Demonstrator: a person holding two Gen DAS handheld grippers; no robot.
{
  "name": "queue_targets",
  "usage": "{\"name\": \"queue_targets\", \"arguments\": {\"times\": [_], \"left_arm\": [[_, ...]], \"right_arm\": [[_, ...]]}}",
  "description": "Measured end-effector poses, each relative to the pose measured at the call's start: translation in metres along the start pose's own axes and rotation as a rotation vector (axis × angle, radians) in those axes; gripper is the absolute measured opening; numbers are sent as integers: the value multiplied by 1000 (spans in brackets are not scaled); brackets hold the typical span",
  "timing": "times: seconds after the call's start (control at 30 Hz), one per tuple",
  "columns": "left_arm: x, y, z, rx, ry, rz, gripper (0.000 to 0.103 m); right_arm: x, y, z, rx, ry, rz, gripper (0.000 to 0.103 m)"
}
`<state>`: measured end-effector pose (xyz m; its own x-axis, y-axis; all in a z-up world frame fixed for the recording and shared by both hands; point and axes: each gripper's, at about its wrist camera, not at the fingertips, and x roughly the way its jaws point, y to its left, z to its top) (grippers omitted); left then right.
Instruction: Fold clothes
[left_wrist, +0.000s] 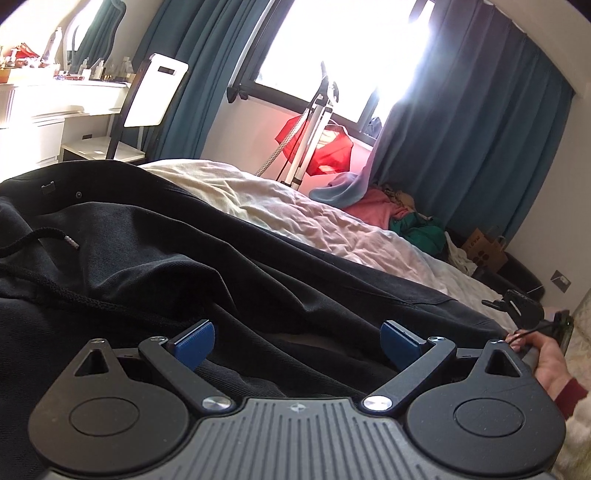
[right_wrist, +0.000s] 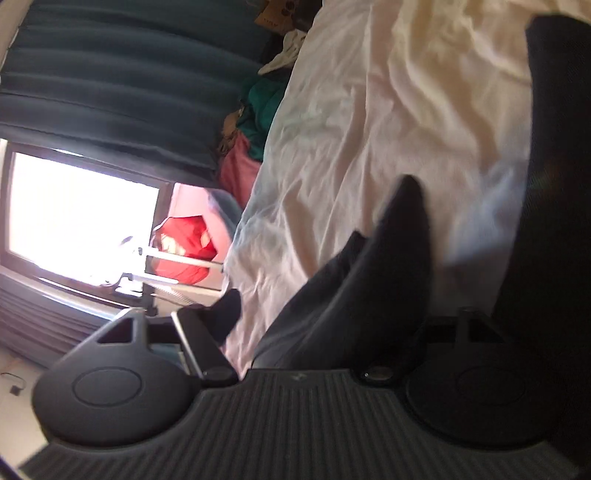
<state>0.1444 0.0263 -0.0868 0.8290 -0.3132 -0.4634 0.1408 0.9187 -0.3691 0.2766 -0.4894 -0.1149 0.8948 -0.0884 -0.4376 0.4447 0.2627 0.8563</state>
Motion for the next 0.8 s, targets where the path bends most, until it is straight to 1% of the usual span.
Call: {"name": "queue_targets", "arguments": {"times": [0.03,0.07,0.13,0.2,0.27,0.33,0.37,0.43,0.5,0.53,0.6,0.63,0.73,0.77,0.8], "left_arm": [[3,-1,-1,6,3,3,98],[6,-2,-1,5,9,0,98],[9,-2,0,-4,21,-11,98],[9,-2,-1,-7,30,-24,98],[8,-4,-4,-1,34,-34,98],[8,-6,-6,7,38,-45,98],[7,-7,-7,13,40,-50,98],[6,-10,-9,33,41,-51,98],[5,-13,-11,54,43,-51,98],[6,-15,-12,65,44,-49,98],[7,-18,-13,83,47,-46,98],[7,-19,-13,89,49,-45,98],[8,-22,-14,110,45,-35,98],[8,-23,-15,118,43,-28,98],[8,-24,-15,122,41,-26,98]], "right_arm": [[7,10,9,-46,-8,-54,6],[12,23,17,-100,-14,-90,7],[16,52,30,-204,-51,-97,7],[14,84,38,-318,-106,-56,7],[6,112,47,-447,-171,21,7],[-4,120,55,-540,-223,83,7],[-8,115,57,-575,-247,89,7],[-13,85,62,-631,-268,58,7],[-10,42,63,-639,-224,-36,7],[-8,18,64,-618,-192,-79,7],[-10,-25,61,-570,-150,-131,7],[-11,-39,61,-549,-144,-134,7],[-13,-44,62,-517,-146,-132,7],[-14,-43,62,-513,-150,-130,7],[-16,-33,64,-530,-163,-125,7]]}}
